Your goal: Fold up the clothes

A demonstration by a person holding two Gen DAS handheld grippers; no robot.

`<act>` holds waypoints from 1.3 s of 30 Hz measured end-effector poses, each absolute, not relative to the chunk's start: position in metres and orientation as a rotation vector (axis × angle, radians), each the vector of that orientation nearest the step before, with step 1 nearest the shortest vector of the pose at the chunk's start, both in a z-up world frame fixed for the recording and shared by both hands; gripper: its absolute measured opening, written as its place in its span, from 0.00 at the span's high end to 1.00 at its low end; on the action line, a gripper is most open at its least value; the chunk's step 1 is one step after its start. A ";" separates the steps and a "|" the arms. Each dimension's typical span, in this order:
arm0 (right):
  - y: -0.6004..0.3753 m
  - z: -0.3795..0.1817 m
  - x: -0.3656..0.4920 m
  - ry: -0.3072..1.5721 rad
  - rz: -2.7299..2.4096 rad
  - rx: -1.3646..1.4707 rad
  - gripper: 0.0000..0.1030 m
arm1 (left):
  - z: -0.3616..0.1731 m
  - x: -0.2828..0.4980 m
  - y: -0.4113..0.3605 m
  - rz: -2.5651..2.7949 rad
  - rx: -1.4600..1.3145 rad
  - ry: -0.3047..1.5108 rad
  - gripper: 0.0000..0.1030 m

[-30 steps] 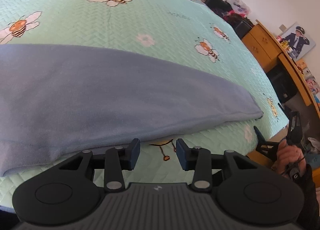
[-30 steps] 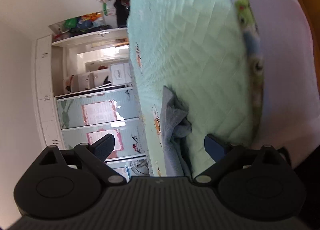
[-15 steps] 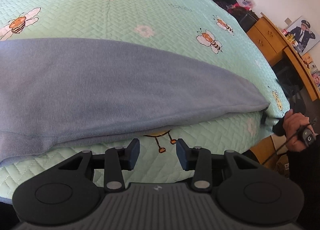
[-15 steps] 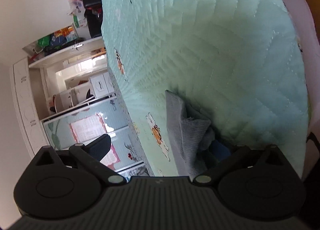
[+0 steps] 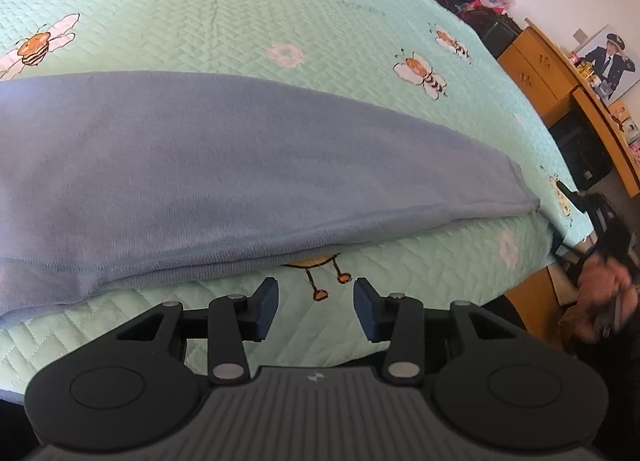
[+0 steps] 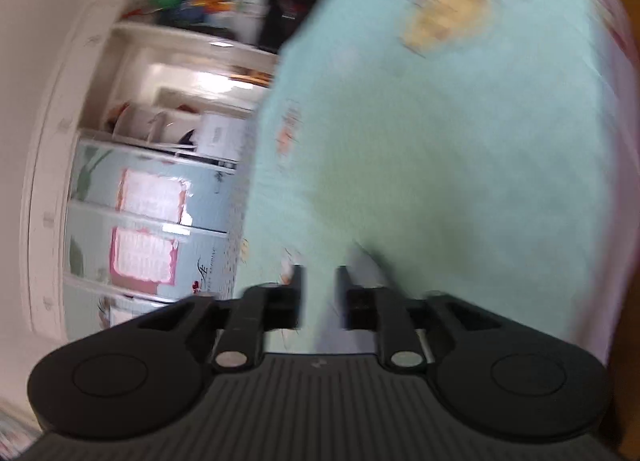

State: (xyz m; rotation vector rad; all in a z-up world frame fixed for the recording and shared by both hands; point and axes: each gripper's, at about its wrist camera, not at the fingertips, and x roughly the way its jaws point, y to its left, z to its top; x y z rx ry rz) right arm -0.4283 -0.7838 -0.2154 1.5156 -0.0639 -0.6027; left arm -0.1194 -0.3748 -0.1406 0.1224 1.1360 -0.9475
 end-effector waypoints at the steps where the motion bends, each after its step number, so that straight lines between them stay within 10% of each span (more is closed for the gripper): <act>1: -0.775 -0.226 -0.427 -0.067 -0.579 1.547 0.38 | -0.141 -0.120 -0.376 -0.948 0.127 1.138 0.57; 9: -0.777 -0.232 -0.399 -0.085 -0.589 1.561 0.39 | -0.137 -0.125 -0.380 -0.959 0.131 1.126 0.57; 10: -0.784 -0.230 -0.393 -0.061 -0.597 1.557 0.50 | -0.136 -0.125 -0.379 -0.956 0.129 1.124 0.57; 11: -0.788 -0.228 -0.392 -0.036 -0.599 1.550 0.88 | -0.135 -0.125 -0.378 -0.954 0.126 1.121 0.57; 12: -0.795 -0.226 -0.388 -0.002 -0.603 1.540 0.90 | -0.134 -0.125 -0.377 -0.952 0.124 1.118 0.57; 27: -0.767 -0.177 -0.417 0.089 -0.764 1.048 0.80 | -0.121 -0.098 -0.353 -0.926 0.010 1.071 0.56; 35: -0.727 -0.172 -0.315 0.476 -0.425 0.722 0.66 | -0.134 -0.086 -0.373 -0.947 0.026 1.055 0.55; 39: -0.775 -0.179 -0.288 0.549 -0.488 0.633 1.00 | -0.138 -0.079 -0.365 -0.933 -0.002 1.061 0.55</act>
